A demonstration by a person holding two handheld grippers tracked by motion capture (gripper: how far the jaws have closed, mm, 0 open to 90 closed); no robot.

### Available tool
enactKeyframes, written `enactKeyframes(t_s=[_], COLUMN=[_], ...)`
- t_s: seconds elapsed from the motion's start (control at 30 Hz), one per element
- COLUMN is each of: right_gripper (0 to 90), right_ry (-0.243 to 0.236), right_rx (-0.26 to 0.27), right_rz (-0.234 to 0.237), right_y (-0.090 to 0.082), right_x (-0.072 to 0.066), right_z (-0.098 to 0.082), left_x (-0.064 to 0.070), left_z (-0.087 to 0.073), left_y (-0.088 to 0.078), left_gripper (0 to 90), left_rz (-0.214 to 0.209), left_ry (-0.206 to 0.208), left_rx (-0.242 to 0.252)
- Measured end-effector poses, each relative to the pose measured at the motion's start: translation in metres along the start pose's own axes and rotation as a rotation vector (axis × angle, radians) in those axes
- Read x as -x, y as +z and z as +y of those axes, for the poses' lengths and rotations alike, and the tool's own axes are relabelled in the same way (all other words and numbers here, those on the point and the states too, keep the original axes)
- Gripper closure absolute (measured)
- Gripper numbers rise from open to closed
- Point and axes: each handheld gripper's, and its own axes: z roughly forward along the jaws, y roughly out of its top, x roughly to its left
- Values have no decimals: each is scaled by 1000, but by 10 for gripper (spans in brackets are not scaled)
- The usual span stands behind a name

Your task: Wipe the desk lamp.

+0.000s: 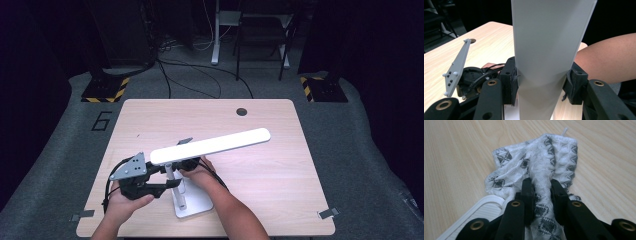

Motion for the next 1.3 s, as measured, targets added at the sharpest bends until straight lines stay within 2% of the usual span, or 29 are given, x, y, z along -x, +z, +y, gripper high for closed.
enactKeyframes(t_s=[0.2,0.23,0.27,0.3,0.37,0.5,0.53,0.57,0.6,0.7,0.93,1.07,1.17,1.27,1.3], right_gripper=[764,764,764,764,764,766,766,766,766,767,769,770,771,772,772], right_ry=[-21,-8,9,6,45,93,79,85,112,90,94,100,102,46,47], right_rx=[-21,-28,-6,-6,-5,-10,-15,8,-8,-18,-7,13,14,-2,-2], right_rz=[-42,-48,-58,-63,-68,-83,-82,-90,-88,-108,-135,-125,-94,-63,-52], right_y=[-10,-14,-15,-19,-27,-41,-44,-45,-47,-47,-38,-30,-21,-11,-7], right_x=[9,12,15,21,31,47,51,52,51,49,38,31,19,5,-1], right_z=[-7,-10,-14,-18,-26,-41,-45,-48,-48,-46,-38,-32,-23,-9,-5], left_x=[0,1,0,0,-1,-1,-1,0,0,1,1,0,-1,-1,-1], left_z=[0,0,0,0,0,0,0,0,0,0,0,-1,-1,-1,-1], left_y=[0,0,0,0,-1,0,0,0,0,1,1,1,2,2,2], left_gripper=[527,527,527,527,527,527,527,527,527,526,525,524,524,524,524], left_rz=[8,9,5,5,4,3,3,3,1,1,-10,-14,-17,-18,-20], left_ry=[-1,1,0,2,-4,-3,-2,-4,-2,4,1,-3,-3,-3,-3], left_rx=[-5,-5,-1,-1,1,2,1,-1,-4,-4,-8,0,1,-1,-1])
